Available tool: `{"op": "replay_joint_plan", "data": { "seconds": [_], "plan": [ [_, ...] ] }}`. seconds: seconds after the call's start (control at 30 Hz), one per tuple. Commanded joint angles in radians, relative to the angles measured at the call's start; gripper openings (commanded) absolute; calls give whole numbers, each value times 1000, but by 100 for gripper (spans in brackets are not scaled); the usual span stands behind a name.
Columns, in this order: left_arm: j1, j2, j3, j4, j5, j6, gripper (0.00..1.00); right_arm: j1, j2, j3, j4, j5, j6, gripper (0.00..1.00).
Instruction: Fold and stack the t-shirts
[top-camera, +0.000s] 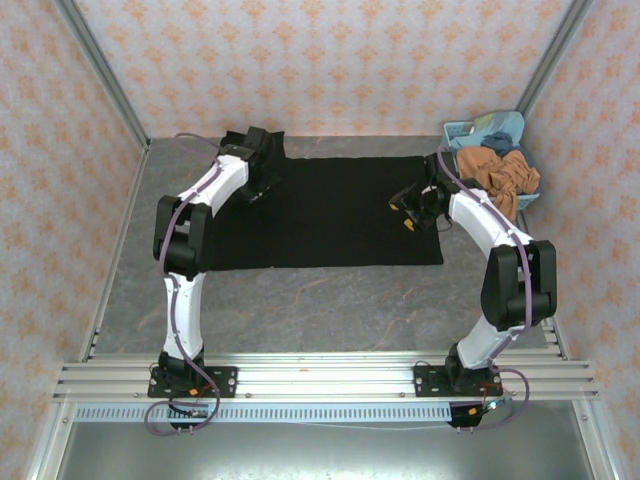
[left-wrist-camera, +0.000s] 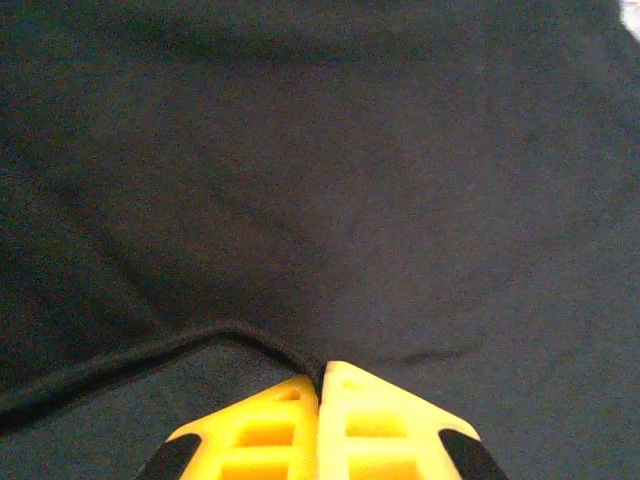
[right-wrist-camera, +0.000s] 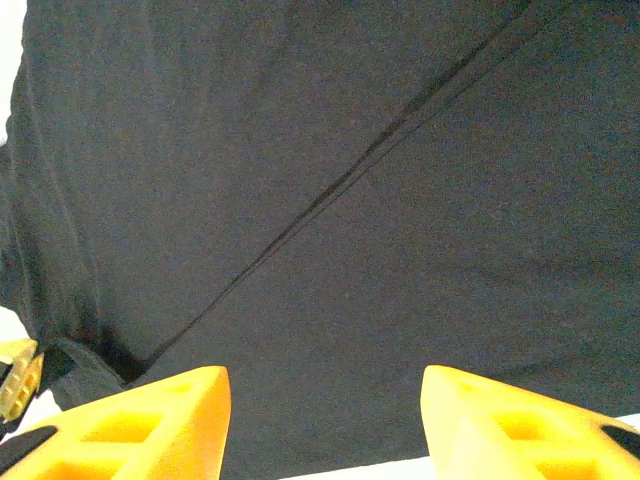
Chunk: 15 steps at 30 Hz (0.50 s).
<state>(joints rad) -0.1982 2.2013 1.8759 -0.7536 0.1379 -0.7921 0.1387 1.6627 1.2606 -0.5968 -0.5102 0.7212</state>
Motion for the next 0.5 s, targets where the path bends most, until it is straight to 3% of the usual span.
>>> {"op": "replay_joint_plan", "data": {
  "seconds": [0.0, 0.13, 0.33, 0.47],
  "plan": [
    [-15, 34, 58, -20, -24, 66, 0, 4, -36, -9, -3, -10, 11, 53],
    [-30, 90, 121, -39, 0, 117, 0, 4, -42, -20, 32, -37, 29, 53],
    [-38, 148, 207, -62, -1, 191, 3, 3, -86, -100, 281, -165, 124, 54],
    [-37, 147, 235, -43, -6, 233, 47, 6, -96, -105, 291, -174, 132, 54]
  ]
}}
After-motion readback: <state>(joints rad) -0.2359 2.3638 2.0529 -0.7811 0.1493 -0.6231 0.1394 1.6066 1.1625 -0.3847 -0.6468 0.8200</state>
